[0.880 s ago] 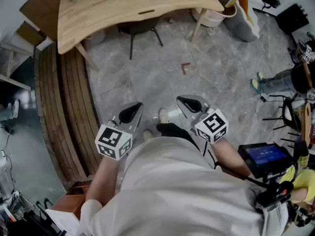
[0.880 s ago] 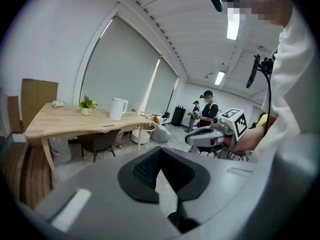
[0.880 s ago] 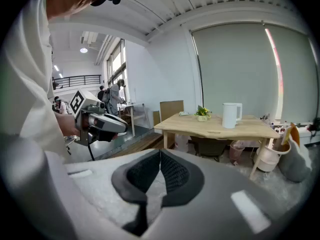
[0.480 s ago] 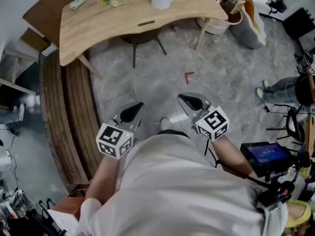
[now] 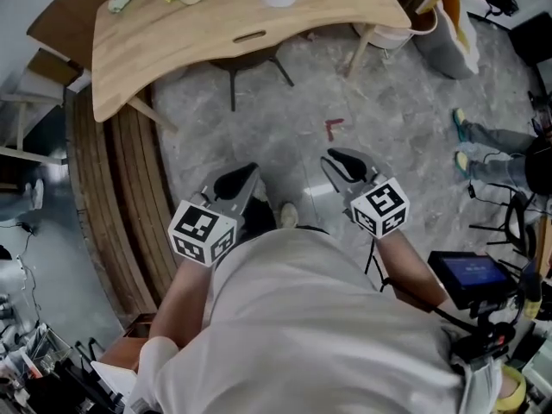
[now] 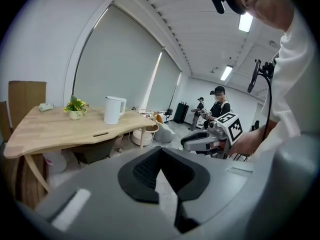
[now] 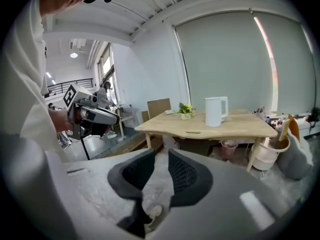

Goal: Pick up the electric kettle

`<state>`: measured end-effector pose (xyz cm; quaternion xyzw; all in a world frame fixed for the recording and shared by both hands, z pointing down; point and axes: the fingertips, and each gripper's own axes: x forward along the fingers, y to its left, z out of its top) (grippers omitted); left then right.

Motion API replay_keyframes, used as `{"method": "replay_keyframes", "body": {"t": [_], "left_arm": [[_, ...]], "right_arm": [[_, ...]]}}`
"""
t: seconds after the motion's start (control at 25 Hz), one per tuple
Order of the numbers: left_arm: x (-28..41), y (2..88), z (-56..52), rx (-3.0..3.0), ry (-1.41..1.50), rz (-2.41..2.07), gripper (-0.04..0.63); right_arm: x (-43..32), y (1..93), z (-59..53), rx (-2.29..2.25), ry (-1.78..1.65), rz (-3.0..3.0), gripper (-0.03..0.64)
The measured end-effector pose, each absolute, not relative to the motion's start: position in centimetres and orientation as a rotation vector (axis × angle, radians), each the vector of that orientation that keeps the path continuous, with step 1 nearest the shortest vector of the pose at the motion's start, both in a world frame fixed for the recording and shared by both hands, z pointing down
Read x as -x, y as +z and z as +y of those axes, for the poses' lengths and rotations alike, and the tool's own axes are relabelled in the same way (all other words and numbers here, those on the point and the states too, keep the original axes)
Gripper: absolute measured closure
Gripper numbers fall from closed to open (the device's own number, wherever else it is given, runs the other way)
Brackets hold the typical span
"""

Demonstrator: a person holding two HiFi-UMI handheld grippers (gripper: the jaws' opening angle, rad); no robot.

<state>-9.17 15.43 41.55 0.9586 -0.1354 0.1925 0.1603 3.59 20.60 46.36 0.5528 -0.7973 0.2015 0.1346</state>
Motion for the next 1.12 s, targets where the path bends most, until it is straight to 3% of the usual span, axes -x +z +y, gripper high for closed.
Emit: {"method": "replay_keyframes", "body": {"t": [0.32,0.64,1.12], "left_arm": [[4.4,43.5,5.4,-2.757,0.542,-0.278,0.588],[-0.4,41.4,-4.2,-2.821,0.526,-0.090,0.588],[-2.8,39.9,-15.2,-2.776,0.484,-0.378,0.588]], "right_arm": [[-8.2,47.6,10.4,-1.703,0.566,-2.212,0.506],[-15.2,45.3,-2.3,-1.842,0.470,-2.102,0.505],[-28.9,47.2,-19.4,-1.954,0.413,-1.986,0.505]]}}
